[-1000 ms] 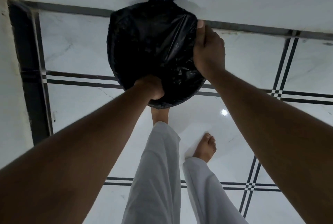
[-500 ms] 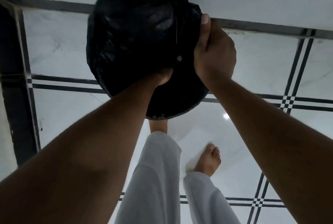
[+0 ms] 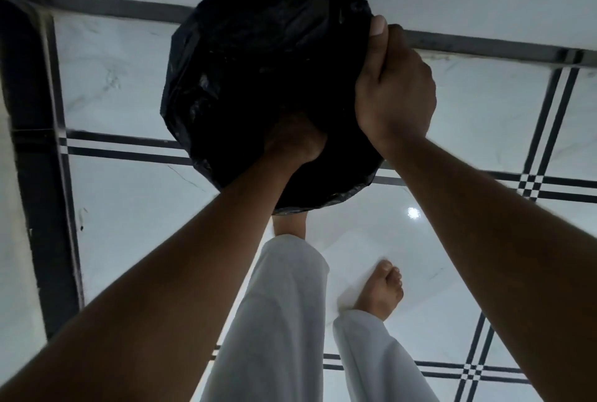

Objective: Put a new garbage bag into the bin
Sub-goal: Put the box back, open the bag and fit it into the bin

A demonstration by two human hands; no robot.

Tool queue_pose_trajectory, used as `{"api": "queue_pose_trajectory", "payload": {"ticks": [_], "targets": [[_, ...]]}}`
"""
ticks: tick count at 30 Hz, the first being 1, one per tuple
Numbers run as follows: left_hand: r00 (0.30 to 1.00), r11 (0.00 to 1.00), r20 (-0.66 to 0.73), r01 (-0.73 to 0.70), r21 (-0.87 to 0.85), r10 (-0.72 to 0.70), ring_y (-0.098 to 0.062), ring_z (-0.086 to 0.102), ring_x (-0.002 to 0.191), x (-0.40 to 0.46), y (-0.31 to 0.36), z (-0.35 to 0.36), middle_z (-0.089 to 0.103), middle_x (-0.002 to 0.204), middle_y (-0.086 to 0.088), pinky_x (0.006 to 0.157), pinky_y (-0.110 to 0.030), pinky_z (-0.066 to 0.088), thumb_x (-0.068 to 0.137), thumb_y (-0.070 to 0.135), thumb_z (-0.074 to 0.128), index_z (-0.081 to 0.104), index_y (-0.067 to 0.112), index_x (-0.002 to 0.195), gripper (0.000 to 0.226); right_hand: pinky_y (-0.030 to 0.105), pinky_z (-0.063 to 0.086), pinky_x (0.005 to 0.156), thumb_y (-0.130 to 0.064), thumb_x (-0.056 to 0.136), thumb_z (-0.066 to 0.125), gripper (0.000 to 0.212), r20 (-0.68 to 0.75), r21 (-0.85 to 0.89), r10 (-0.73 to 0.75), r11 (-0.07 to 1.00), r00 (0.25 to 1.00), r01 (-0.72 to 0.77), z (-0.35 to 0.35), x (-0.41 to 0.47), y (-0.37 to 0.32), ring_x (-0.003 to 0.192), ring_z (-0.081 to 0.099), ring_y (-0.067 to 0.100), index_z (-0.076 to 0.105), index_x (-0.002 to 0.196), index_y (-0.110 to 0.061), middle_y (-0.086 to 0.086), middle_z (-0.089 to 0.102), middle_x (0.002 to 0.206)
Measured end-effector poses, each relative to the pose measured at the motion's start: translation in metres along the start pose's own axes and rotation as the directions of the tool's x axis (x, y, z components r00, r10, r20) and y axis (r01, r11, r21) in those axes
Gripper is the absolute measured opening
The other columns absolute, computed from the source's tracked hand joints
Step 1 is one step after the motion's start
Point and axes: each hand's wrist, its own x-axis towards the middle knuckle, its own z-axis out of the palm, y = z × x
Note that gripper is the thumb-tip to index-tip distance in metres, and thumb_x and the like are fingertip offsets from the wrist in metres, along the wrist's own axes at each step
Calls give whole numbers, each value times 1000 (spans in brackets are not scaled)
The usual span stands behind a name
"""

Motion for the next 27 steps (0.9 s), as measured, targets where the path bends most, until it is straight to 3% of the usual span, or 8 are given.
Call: {"api": "queue_pose_trajectory", "payload": {"ticks": [4,6,9,12,15,18,21,27], "targets": [[963,984,-218,-171,-46,157,-36,75,95,-79,-17,-37,77,103,-11,87,-49,64,102,38,52,71,13,113,33,37,38,73,-56,119,23,56,72,3,42,999,997,-42,-8,0,-5,95,69,29,65,124,-19,1,72,99],[843,940,-495,-315,-135,211,-26,74,81,-121,-24,-54,77,87,-1,76,-43,64,103,36,52,72,16,99,29,37,38,74,-55,119,21,55,130,14,55,998,990,-57,-15,0,-9,91,63,25,62,131,-20,-2,68,96],[615,898,-750,-435,-65,244,-29,69,115,-148,-37,-72,72,129,-9,97,-44,59,108,31,54,68,13,133,34,37,40,75,-56,119,20,54,204,58,70,995,977,-83,-23,0,-10,91,65,28,58,135,-22,-4,67,94],[702,944,-686,-323,-67,191,-32,42,156,-132,-51,-87,42,170,-11,124,-54,39,112,52,43,40,17,165,64,39,42,78,-58,119,19,54,258,72,107,989,960,-130,-24,0,-12,105,72,35,57,137,-24,-1,71,99],[836,931,-546,-238,-275,52,-27,41,156,-94,-53,-108,44,171,-2,127,-56,34,106,71,25,38,31,166,73,41,44,87,-59,119,18,56,330,82,123,984,936,-159,-29,2,-14,121,70,37,57,144,-28,5,77,120],[957,715,-211,-6,-699,-198,-22,71,123,-61,-53,-148,72,143,-3,110,-34,50,105,74,30,66,29,143,69,43,44,104,-61,118,19,59,427,79,144,978,893,-195,-42,9,-19,139,61,36,57,153,-32,7,72,145],[976,532,47,156,-832,-212,-10,71,65,-63,-61,-180,74,73,8,67,-17,53,107,58,48,69,24,91,43,39,41,115,-67,116,23,65,512,97,183,959,839,-268,-50,16,-21,146,57,34,61,153,-31,7,68,153],[917,629,-220,43,-776,-334,-26,70,114,-78,-75,-186,77,128,-2,88,-35,52,105,31,58,79,15,125,33,32,42,114,-78,109,34,68,420,279,313,848,852,-450,-88,8,-29,136,60,15,59,156,-36,-11,67,135]]}}
